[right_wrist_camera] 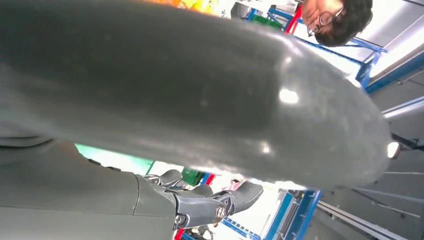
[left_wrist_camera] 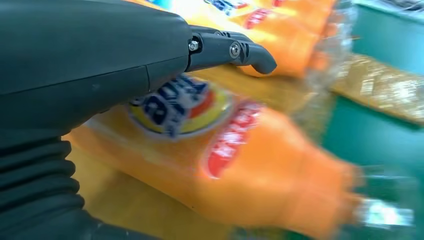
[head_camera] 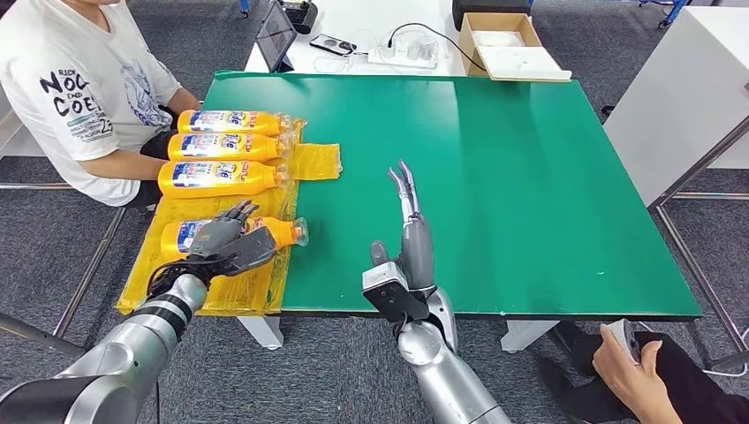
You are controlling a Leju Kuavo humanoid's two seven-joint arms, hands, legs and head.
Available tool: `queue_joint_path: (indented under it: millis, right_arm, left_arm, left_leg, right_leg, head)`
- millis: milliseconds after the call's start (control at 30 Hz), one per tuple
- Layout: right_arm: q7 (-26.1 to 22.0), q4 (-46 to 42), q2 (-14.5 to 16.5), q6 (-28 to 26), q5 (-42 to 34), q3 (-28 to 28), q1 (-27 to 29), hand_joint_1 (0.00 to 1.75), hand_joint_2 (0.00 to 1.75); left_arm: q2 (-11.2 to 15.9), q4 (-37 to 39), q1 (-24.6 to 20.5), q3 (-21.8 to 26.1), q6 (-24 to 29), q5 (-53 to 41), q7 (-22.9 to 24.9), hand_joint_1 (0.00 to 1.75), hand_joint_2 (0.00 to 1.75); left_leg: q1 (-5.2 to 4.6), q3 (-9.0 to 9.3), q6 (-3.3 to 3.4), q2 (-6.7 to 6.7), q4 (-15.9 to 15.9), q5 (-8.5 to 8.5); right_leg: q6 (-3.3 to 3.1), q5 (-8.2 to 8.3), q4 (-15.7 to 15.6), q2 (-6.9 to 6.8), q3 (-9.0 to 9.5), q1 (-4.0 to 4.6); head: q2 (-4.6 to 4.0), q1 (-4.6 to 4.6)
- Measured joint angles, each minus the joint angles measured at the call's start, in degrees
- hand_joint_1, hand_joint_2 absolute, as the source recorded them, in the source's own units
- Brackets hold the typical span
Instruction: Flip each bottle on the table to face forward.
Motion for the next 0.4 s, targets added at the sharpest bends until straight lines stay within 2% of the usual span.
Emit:
queue_joint_path:
  millis: [67,133,200,267,367,400]
  right_arm:
    - [-0.04,0.48,0.03,0.15,0.08,-0.26,-0.01,0.00,0.00]
    - [-0.06,0.89,0.08,0.16,0.21,-0.50,0.01,0.00,0.00]
    - [0.03,1.19,0.19,0.23,0.52,-0.69,0.11,0.00,0.00]
    - [0.32,1.46,0.45,0.57,1.16,-0.79,0.41,0.00,0.00]
    - [0.75,2.30,0.95,1.51,2.22,-0.77,1.00,0.00,0.00]
    - [0.79,2.50,1.03,1.66,2.37,-0.75,1.09,0.00,0.00]
  left_arm:
    - [-0.49,-0.14,0.17,1.58,-0.60,4.03,-2.96,0.00,0.00]
    - [-1.33,-0.64,0.87,3.76,2.11,8.88,-6.53,0.00,0.00]
    - [-2.64,-2.16,2.41,6.45,8.04,16.04,-11.02,0.00,0.00]
    - [-3.93,-6.03,4.87,8.09,14.82,27.08,-14.42,0.00,0.00]
    - [-4.91,-15.90,9.51,6.82,23.52,45.84,-15.75,0.00,0.00]
    - [-4.99,-17.67,10.31,6.44,24.74,48.55,-15.79,0.00,0.00]
  left_leg:
    - [0.00,0.00,0.00,0.04,0.00,0.00]
    - [0.00,-0.02,0.00,0.10,0.00,0.00]
    - [0.00,-0.11,0.00,0.15,0.00,0.00]
    - [0.00,-0.20,0.00,0.26,0.00,0.00]
    - [0.00,-0.27,-0.05,0.45,0.01,-0.04]
    - [0.00,-0.28,-0.06,0.48,0.01,-0.05]
  right_leg:
    - [0.01,0.02,0.00,0.01,-0.01,0.00]
    - [0.01,0.04,0.00,0.02,-0.07,0.00]
    - [0.01,0.06,0.00,0.03,-0.18,0.00]
    - [0.01,0.07,0.01,0.08,-0.29,0.01]
    - [0.00,0.06,0.01,0.27,-0.41,0.03]
    - [0.00,0.06,0.01,0.30,-0.44,0.04]
  head:
    - [0.00,0.01]
    - [0.00,0.01]
    - [0.00,0.01]
    - [0.00,0.02]
    - [0.00,0.01]
    - [0.00,0.00]
